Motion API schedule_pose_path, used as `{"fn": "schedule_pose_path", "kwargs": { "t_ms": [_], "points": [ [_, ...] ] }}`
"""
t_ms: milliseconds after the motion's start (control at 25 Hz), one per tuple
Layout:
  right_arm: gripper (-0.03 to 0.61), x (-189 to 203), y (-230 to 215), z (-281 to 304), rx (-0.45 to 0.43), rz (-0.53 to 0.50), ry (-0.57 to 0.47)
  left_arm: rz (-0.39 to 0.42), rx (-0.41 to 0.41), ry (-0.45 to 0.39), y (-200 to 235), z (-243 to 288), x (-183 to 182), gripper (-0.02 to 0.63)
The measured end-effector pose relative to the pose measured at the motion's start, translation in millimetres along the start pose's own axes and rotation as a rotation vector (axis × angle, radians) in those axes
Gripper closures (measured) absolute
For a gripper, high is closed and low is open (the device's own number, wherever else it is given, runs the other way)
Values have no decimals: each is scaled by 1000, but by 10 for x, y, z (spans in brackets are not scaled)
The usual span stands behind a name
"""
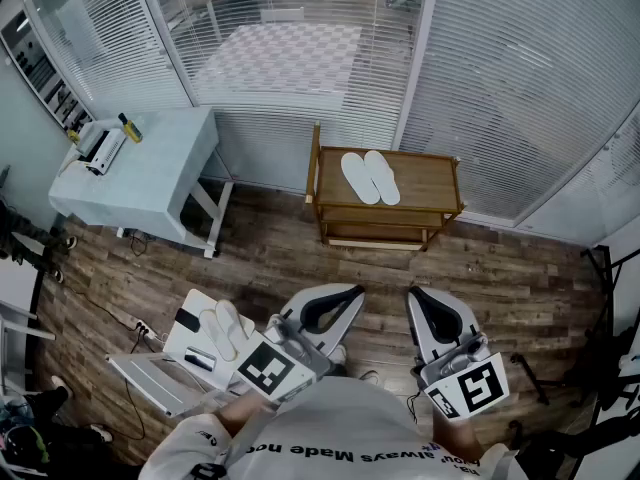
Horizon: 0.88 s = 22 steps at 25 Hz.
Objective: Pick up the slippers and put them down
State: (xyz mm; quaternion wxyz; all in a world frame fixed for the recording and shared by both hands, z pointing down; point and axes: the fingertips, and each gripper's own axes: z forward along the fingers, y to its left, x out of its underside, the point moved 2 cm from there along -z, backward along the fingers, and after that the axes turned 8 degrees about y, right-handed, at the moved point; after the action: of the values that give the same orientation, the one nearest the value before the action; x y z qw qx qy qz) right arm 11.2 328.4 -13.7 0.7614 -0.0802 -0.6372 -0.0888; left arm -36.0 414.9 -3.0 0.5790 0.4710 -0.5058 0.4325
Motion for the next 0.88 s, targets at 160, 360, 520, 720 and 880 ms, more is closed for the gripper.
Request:
{"fn": "schedule_pose_path", "kwargs": {
  "t_ms": [160, 360, 520, 720, 880],
  "points": [
    [564, -28, 5, 72, 8, 7, -5, -11, 27, 19, 53, -21, 20, 603],
    [561, 7, 51, 170, 10, 11, -3, -18, 41, 31, 124, -43, 96, 602],
    [561, 34, 109, 262, -4, 9, 8, -29, 45, 21, 176, -15, 76, 601],
    [561, 22, 32, 327, -12, 16, -3, -30, 45, -9, 244, 66, 8, 601],
    [561, 28, -59, 409, -24, 15, 0, -30, 43, -9, 312, 144, 2, 602]
  ]
}}
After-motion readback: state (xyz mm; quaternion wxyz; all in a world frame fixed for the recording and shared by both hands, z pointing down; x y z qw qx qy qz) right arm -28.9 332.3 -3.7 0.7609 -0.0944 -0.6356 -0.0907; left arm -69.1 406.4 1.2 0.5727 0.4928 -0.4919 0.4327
